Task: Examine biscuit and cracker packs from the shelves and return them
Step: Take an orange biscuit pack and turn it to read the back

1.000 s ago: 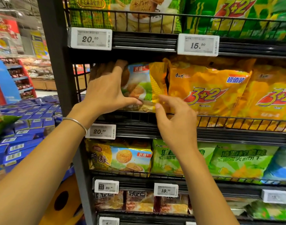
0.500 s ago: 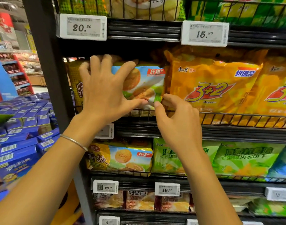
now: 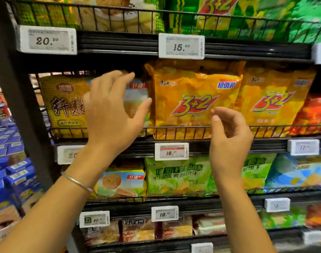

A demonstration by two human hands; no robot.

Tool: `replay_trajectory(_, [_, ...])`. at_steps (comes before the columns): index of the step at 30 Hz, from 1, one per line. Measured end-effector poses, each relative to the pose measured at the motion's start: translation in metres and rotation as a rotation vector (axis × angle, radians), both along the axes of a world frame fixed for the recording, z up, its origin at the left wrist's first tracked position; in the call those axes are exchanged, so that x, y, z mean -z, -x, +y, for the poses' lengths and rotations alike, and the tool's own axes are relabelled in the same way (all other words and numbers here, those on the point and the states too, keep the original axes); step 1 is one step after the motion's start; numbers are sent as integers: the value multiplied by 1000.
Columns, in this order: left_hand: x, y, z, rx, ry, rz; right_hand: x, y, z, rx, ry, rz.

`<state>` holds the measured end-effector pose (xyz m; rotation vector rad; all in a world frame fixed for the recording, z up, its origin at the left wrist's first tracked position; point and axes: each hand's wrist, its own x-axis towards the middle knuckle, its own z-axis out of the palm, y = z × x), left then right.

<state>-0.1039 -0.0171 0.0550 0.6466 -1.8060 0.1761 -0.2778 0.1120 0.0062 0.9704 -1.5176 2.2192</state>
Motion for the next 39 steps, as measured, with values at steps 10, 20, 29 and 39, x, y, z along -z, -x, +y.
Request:
replay_trajectory(10, [-1,63,42,398,-478,231,-26,52,12,-80,-205,38])
replay_trajectory(20, [10,68,63,376,-315,503,-26,56,30,-229,-13,-9])
replay_trajectory(29, [8,67,76,489,-199,633,-35,52,43,-220,199,110])
replay_trajectory(39, [0,47,92,659,-142,622,-19,50,70,-492,295,191])
